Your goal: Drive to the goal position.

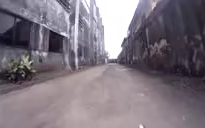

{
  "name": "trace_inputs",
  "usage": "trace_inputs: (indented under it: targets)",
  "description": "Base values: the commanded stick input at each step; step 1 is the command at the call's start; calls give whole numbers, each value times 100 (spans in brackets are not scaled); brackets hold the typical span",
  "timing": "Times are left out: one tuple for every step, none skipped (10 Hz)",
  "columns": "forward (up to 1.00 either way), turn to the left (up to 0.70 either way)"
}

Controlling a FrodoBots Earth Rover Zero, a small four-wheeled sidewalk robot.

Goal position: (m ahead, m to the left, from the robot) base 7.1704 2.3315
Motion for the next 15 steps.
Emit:
trace_inputs:
  targets:
    - [50,0]
    - [50,0]
    - [50,0]
    - [50,0]
    - [50,0]
    - [50,0]
    - [50,0]
    - [50,0]
    - [50,0]
    - [50,0]
    - [50,0]
    - [50,0]
    - [50,0]
    - [50,0]
    - [50,0]
